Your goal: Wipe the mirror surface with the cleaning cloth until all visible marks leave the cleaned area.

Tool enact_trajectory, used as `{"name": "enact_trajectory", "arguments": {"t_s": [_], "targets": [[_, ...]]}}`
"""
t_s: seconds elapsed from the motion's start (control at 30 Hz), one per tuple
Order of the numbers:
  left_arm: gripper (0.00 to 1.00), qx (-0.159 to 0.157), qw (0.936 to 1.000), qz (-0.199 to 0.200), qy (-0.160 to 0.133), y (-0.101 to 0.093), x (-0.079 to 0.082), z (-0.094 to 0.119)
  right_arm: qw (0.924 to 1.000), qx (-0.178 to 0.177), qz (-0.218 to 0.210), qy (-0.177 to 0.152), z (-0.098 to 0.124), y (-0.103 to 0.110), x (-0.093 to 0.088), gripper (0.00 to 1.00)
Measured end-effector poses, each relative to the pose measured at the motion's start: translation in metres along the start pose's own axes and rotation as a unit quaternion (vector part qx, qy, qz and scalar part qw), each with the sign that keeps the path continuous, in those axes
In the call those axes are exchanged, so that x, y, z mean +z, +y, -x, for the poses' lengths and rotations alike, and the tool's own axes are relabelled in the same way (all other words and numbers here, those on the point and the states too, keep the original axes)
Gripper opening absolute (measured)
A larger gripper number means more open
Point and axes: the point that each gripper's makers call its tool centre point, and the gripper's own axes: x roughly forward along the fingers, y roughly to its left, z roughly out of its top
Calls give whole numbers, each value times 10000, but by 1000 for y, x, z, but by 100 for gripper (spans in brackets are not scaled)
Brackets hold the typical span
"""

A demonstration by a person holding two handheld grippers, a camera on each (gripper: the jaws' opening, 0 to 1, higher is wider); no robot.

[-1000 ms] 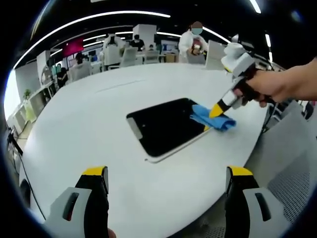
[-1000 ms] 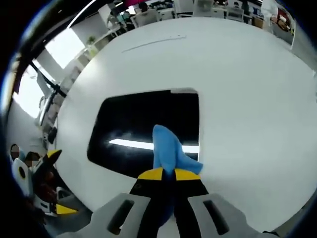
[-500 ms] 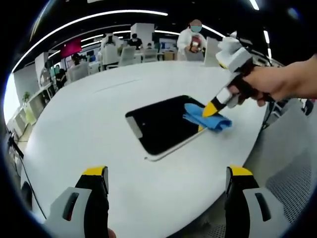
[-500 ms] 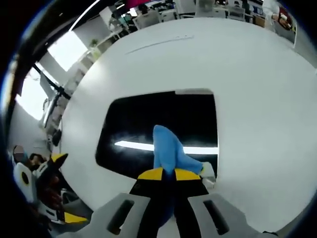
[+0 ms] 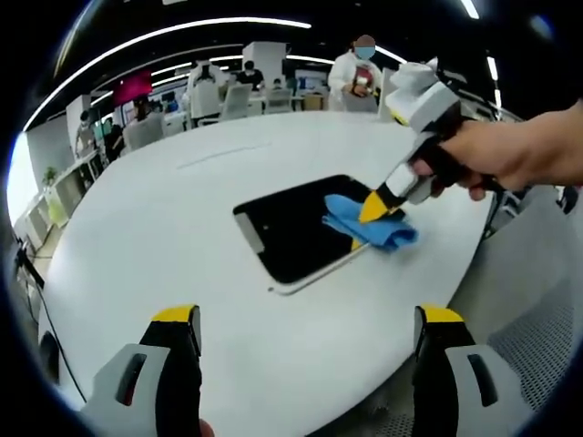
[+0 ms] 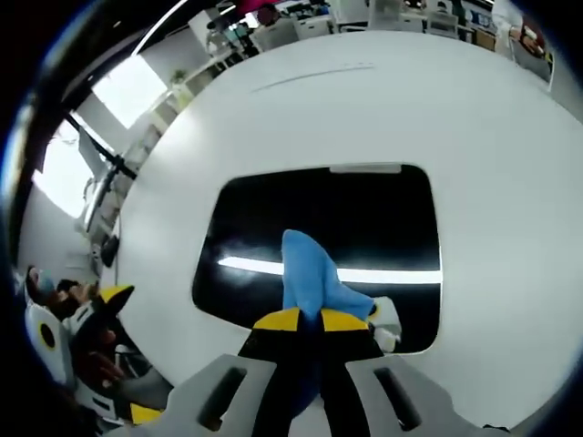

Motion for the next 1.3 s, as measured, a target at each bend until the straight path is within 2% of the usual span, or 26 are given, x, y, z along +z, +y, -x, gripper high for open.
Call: {"name": "enact_trajectory", "arguments": {"t_s": [0.1,0.6,0.83,1.3], "targets": [[99,-56,9999,118,-9,-1,0,0,10000,23,12,1,-2,5,0,1],[99,-97,9999,71,13,-3,-1,0,9998,129,153,41,-12,36,1,1],[99,-116,9999,-116,31,-6,-1,0,9997,197,162,40,-17,48,1,1],[99,-107,9999,-22,-1,-5,0,0,9989,304,328,124,-28,76,4,1]]}}
